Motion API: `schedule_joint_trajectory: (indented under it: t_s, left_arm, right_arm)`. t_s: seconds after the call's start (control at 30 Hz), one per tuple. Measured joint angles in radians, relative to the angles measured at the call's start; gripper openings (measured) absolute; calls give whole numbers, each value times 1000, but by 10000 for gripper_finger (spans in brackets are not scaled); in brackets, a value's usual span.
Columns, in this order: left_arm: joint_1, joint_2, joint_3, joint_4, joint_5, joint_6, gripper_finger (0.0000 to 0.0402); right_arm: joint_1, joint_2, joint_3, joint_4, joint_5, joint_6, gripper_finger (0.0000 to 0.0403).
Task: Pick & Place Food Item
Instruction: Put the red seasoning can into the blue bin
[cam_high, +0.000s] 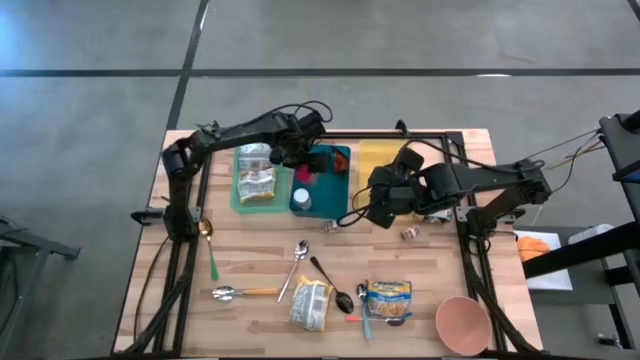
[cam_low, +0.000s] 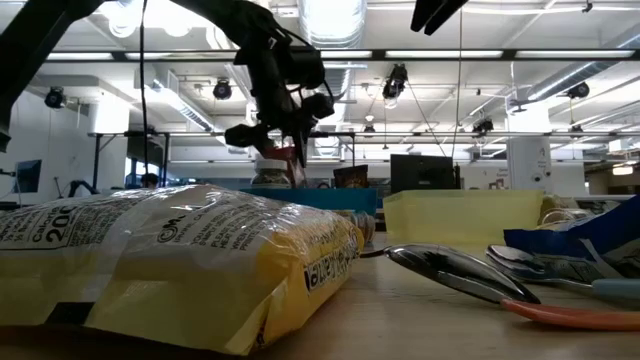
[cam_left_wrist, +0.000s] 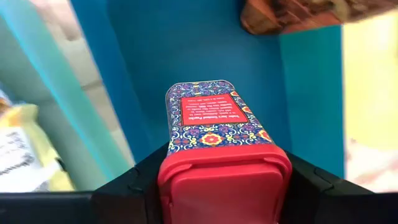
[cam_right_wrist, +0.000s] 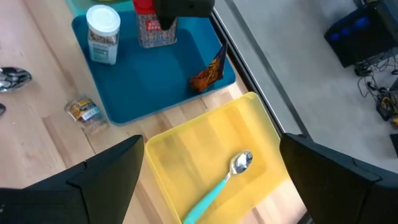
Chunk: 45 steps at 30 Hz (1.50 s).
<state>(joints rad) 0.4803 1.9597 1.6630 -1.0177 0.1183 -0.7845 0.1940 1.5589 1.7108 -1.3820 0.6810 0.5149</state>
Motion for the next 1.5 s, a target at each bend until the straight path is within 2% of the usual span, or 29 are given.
schedule_joint_trajectory:
  t_s: [0.6, 1.03, 1.4, 1.5]
  left_arm:
    - [-31, 57, -4, -7, -42, 26, 210]
    - [-38, 57, -113, 0, -31, 2, 210]
    - [-46, 57, -113, 1, -29, -5, 211]
    - [-46, 57, -113, 2, -17, -4, 255]
  right_arm:
    - [0, 1, -43, 2, -1, 28, 374]
    - [0, 1, -43, 2, -1, 25, 374]
    - [0, 1, -43, 1, -1, 24, 374]
    - [0, 1, -43, 1, -1, 24, 374]
